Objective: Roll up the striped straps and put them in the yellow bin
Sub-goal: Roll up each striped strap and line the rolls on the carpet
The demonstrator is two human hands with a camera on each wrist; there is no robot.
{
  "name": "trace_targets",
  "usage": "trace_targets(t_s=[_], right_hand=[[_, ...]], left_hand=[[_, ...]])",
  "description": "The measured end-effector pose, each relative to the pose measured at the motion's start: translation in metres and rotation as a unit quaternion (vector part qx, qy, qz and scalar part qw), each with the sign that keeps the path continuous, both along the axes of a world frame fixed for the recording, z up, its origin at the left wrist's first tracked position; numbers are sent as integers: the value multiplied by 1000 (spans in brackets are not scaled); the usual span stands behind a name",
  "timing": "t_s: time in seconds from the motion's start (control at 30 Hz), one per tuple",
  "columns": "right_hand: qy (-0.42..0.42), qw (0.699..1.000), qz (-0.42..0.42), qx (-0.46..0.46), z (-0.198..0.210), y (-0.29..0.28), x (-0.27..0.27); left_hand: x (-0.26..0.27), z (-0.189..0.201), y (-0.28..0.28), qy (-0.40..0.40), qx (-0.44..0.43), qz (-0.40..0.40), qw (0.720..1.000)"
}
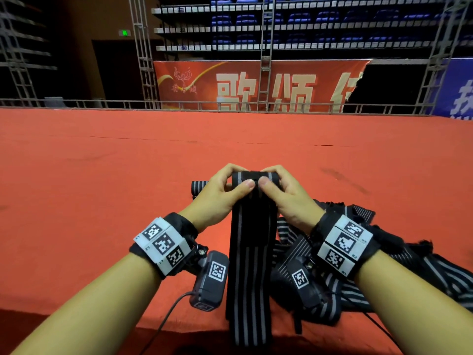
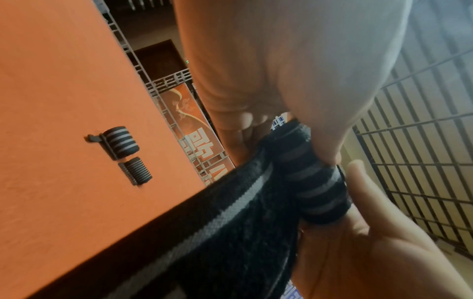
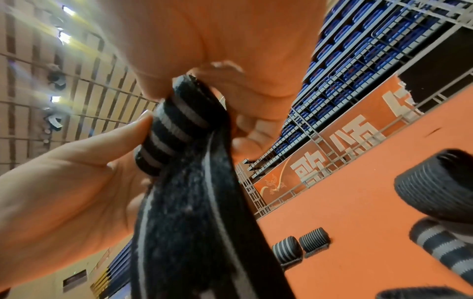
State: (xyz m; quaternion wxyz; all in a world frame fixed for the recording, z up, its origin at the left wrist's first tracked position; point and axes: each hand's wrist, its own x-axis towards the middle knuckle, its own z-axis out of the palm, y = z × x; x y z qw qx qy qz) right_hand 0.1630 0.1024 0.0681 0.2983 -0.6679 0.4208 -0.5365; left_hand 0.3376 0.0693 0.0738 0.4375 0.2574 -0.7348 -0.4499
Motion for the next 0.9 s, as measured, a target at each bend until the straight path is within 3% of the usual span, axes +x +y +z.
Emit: trace_targets(t_s=[0.1,0.3,0.47,0.6,0.77,0.9], right_hand=[[-9,997,-8,71,2,-3,-1],[-25,1000,15,-3,-3,-2,-3],[-58,991,-1,124,-1,-6,-1],[-37,998,-3,54,-5,-5,-2],[-75,993,14,90,-7,-7,-3],[-38,998,25,34,-5,-2,-3]], left_hand=[[-1,0,2,-16,-26,2,1000],[-4,-5,3,-2,61,-9,998],[-3,-3,0,-16,19,-15,1000],[-4,-6,0,-4,81,-7,997],[-3,-7,0,-4,14,17,1000],[-4,-10,0,2,62,14,998]])
